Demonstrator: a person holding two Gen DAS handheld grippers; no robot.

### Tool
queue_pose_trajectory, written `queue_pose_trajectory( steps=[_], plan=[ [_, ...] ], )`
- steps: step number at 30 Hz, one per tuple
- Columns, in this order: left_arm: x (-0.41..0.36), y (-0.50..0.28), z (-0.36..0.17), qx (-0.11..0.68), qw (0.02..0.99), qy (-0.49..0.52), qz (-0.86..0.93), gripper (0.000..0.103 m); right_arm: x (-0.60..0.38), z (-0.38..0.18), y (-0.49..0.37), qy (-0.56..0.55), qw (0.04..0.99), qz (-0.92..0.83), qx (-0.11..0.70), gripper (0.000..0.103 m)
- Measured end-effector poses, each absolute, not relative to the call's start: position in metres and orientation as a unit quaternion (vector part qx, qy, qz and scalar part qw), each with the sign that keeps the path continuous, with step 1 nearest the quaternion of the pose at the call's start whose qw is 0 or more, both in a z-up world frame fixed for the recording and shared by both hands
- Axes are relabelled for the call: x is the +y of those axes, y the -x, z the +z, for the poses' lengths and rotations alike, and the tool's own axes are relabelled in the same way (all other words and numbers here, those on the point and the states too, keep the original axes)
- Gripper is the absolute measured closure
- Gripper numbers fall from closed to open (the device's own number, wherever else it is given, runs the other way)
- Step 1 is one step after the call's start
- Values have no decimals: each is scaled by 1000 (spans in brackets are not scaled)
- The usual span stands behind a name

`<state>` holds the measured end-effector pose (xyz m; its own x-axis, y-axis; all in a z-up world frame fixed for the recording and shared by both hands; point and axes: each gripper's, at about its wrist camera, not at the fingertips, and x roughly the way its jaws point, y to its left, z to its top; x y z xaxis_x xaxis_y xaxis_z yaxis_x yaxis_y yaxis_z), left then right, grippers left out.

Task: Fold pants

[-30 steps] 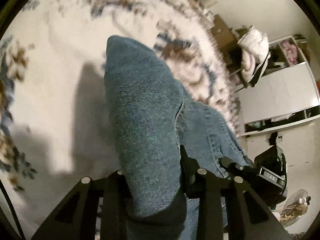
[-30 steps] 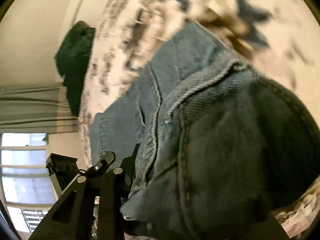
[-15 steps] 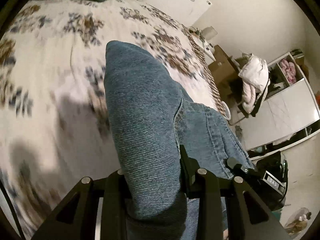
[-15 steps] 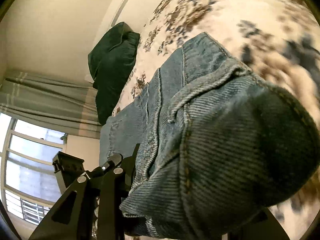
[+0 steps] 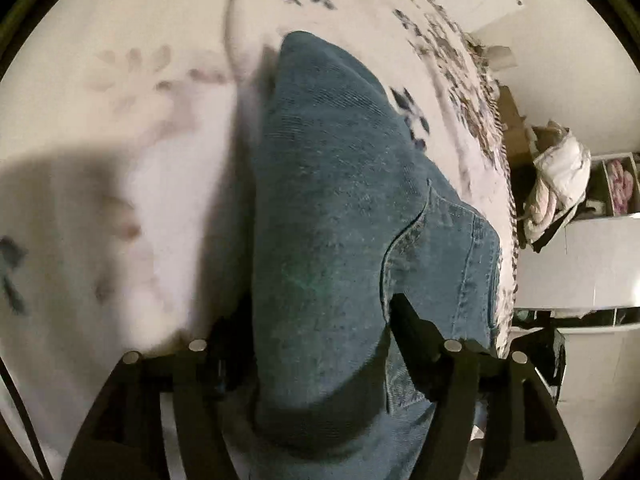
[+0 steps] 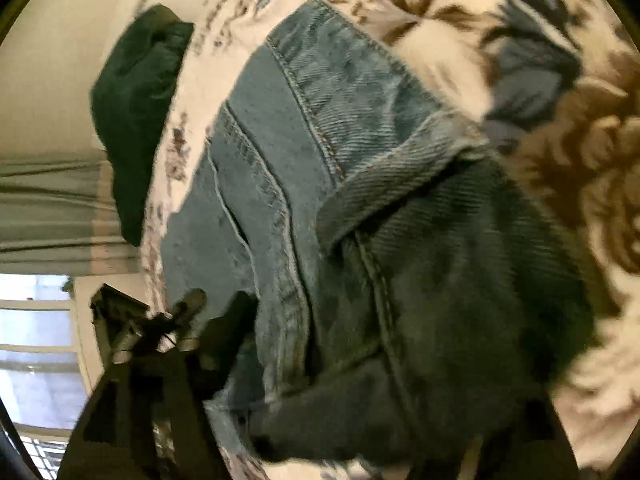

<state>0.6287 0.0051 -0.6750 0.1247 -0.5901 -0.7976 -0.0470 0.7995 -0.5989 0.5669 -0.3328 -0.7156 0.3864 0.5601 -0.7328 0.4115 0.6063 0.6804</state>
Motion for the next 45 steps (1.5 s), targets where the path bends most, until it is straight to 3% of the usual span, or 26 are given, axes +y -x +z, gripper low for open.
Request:
queue_pose_trajectory(
  steps=[2, 5, 9, 12, 19, 26, 45],
  plan=[
    [1, -619, -655, 631, 731, 204, -163, 27, -327, -699, -564, -379, 724, 29, 576, 12],
    [-7, -607, -623, 611, 774, 120, -112, 16, -308, -660, -562, -226, 767, -36, 600, 6],
    [-23, -574, -589, 581, 811, 20, -65, 14, -278, -614, -556, -80, 805, -81, 583, 6],
    [-32, -555, -580, 581, 813, -12, -44, 14, -271, -597, -554, -80, 804, -69, 585, 5],
    [-39, -526, -550, 570, 821, 18, -34, 14, -263, -565, -526, -48, 815, -53, 575, 5],
    [-49, -484, -489, 557, 830, 22, -32, 14, -269, -505, -481, -33, 829, -59, 556, 5],
    [-68, -313, -233, 486, 873, 32, -35, 14, -278, -195, -280, -8, 874, -45, 483, 5]
  ],
)
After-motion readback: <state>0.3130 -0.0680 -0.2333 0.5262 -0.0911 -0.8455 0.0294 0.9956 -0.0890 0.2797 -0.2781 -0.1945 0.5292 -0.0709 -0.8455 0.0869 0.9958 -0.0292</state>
